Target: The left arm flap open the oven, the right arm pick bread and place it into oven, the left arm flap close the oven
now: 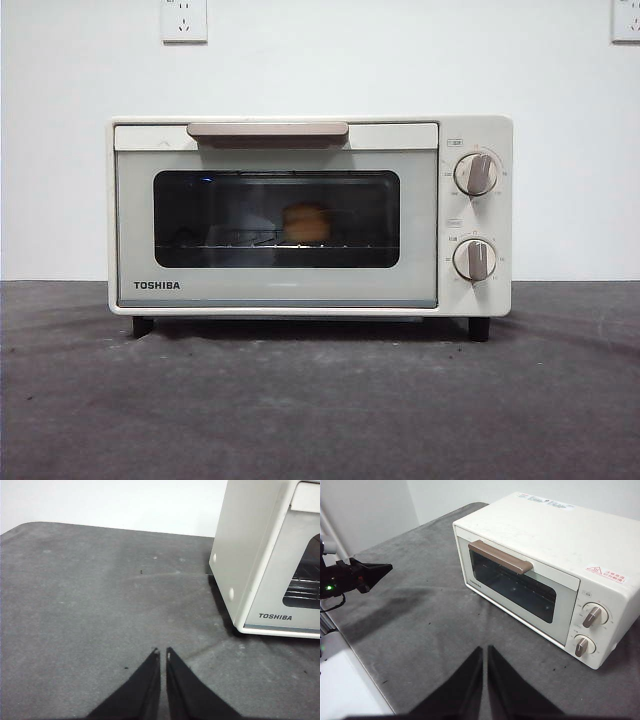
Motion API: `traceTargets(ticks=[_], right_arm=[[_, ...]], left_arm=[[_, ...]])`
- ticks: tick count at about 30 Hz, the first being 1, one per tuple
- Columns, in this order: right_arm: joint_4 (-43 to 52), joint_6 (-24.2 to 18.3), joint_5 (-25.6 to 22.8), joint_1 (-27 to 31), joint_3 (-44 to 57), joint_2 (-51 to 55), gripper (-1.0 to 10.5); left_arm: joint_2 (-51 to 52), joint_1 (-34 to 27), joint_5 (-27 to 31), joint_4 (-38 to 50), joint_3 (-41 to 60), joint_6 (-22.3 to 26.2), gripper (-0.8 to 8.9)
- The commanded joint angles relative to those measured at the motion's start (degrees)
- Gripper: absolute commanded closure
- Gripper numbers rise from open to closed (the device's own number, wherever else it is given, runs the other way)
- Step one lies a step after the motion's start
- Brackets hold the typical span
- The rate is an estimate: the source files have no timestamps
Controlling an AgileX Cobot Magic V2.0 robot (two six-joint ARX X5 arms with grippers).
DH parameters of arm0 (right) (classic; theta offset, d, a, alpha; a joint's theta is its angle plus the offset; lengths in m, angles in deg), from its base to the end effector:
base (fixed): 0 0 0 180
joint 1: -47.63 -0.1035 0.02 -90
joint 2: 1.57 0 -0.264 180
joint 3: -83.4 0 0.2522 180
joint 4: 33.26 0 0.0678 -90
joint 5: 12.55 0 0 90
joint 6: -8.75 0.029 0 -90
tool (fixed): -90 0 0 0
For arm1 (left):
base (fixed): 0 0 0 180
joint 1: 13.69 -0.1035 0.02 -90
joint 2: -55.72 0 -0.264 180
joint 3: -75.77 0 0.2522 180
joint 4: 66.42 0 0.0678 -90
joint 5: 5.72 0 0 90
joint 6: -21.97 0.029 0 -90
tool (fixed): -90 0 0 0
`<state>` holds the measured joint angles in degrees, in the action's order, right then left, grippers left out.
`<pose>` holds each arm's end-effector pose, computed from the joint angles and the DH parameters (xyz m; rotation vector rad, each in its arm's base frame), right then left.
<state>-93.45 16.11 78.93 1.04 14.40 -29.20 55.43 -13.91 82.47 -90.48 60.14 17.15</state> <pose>0.0455 0.0492 0.3614 -0.0098 0.3648 0.8089 0.0949 -0.0006 0.1569 -0.0867 0.1533 -0.0213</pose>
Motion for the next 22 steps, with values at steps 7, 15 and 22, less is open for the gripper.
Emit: traceTargets(ticks=[7, 15, 22], right_arm=[[0.6, 0.5, 0.0, -0.5, -1.0, -0.3, 9.3], [3.1, -0.8, 0.1, 9.9, 0.7, 0.4, 9.3], [15.0, -6.6, 3.0, 28.5, 15.2, 8.2, 9.3]], left_arm=[[0.1, 0.0, 0.1, -0.4, 1.2, 0.9, 7.85], [0.1, 0.0, 0.1, -0.4, 1.2, 0.9, 7.85], [0.1, 0.0, 0.1, -0.4, 1.2, 0.9, 7.85]])
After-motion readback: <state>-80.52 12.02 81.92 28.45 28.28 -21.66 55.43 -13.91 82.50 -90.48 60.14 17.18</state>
